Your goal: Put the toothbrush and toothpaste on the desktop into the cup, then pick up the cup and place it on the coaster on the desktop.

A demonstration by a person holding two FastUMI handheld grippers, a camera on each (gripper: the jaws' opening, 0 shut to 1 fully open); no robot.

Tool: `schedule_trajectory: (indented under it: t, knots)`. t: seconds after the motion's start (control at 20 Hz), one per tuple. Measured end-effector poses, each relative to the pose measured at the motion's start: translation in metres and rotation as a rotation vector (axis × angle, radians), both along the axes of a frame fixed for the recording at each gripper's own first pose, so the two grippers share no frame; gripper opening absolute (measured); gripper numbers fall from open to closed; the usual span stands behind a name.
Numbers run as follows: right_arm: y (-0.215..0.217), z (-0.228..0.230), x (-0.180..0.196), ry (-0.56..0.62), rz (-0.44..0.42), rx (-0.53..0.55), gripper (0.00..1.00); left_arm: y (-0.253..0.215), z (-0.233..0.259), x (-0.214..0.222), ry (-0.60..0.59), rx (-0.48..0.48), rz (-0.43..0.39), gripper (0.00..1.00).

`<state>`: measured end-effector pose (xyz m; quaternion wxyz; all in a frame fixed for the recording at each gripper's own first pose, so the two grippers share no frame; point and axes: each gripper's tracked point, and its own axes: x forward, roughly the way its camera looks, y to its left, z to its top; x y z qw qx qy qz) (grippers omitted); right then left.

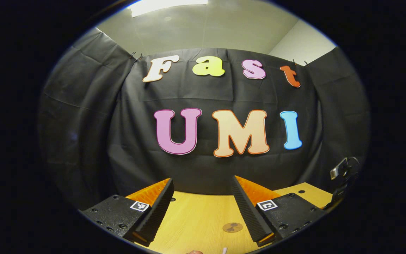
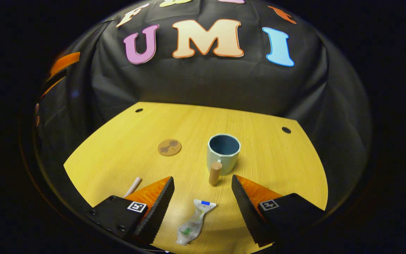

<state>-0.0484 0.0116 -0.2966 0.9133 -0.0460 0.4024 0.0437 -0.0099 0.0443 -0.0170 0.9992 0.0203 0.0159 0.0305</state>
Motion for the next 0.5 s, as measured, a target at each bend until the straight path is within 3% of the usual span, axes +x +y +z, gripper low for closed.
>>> schedule_trajectory:
  t: [0.5]
  knots:
    - [-0.008,-0.077,-0.041,0.269,-0.029,-0.02,1.0,0.01,-0.017,0.002,0.046,0.006,0.016,0.95]
